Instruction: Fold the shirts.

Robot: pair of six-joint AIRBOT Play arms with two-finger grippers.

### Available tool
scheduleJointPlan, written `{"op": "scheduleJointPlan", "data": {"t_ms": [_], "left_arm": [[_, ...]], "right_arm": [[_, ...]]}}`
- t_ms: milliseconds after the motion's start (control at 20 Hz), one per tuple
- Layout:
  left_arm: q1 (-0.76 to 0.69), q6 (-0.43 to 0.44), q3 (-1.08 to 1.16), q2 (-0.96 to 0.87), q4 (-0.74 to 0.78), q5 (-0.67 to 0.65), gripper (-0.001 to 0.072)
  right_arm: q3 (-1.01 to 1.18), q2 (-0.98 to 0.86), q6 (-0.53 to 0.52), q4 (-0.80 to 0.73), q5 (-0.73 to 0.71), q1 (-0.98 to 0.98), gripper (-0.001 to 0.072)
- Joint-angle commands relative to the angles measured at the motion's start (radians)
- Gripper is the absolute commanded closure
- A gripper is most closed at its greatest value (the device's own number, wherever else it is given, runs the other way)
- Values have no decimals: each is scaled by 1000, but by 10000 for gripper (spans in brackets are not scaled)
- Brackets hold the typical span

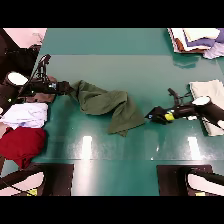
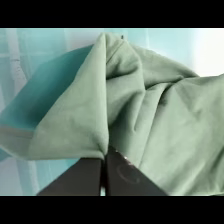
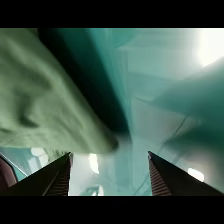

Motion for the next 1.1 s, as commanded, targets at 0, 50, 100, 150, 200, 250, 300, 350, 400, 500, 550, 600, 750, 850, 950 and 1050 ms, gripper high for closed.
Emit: {"op": "scheduleJointPlan", "data": {"t_ms": [0, 50, 100, 150, 200, 250, 300, 350, 400, 500, 550, 600, 750, 850, 950, 1050], "left_arm": [[1, 2, 3, 0, 2, -16, 683], [1, 2, 3, 0, 5, -21, 682], [1, 2, 3, 0, 10, -26, 683], [1, 2, 3, 0, 14, -31, 683], [1, 2, 3, 0, 16, -35, 683], [1, 2, 6, 3, 24, -32, 683], [2, 2, 25, 4, 45, -34, 683], [14, 1, 68, 6, 72, -57, 683], [35, 1, 117, 14, 80, -84, 683], [86, 2, 249, 50, 80, -133, 683], [112, 2, 327, 71, 80, -155, 683], [131, 3, 402, 95, 79, -172, 683], [148, 2, 621, 160, 79, -191, 683], [148, 2, 733, 198, 51, -195, 683], [148, 2, 828, 238, 48, -210, 683], [148, 2, 907, 272, 48, -212, 683]], "right_arm": [[83, -114, -35, 22, -31, 95, 207], [111, -132, -37, 20, -22, 108, 217], [139, -148, -39, 13, -8, 117, 292], [163, -155, -39, -13, 7, 117, 436], [183, -156, -39, -42, 20, 117, 649], [202, -151, -37, -72, 34, 112, 695], [225, -138, -29, -107, 52, 100, 695], [251, -117, 1, -149, 68, 84, 695], [285, -81, 45, -204, 79, 64, 695], [371, 6, 113, -303, 95, 5, 696], [421, 50, 133, -336, 95, -25, 696], [481, 95, 140, -353, 94, -60, 696], [667, 203, 143, -354, 94, -139, 696], [775, 261, 143, -354, 96, -166, 696], [857, 316, 143, -355, 100, -175, 696], [940, 359, 143, -372, 122, -175, 696]]}}
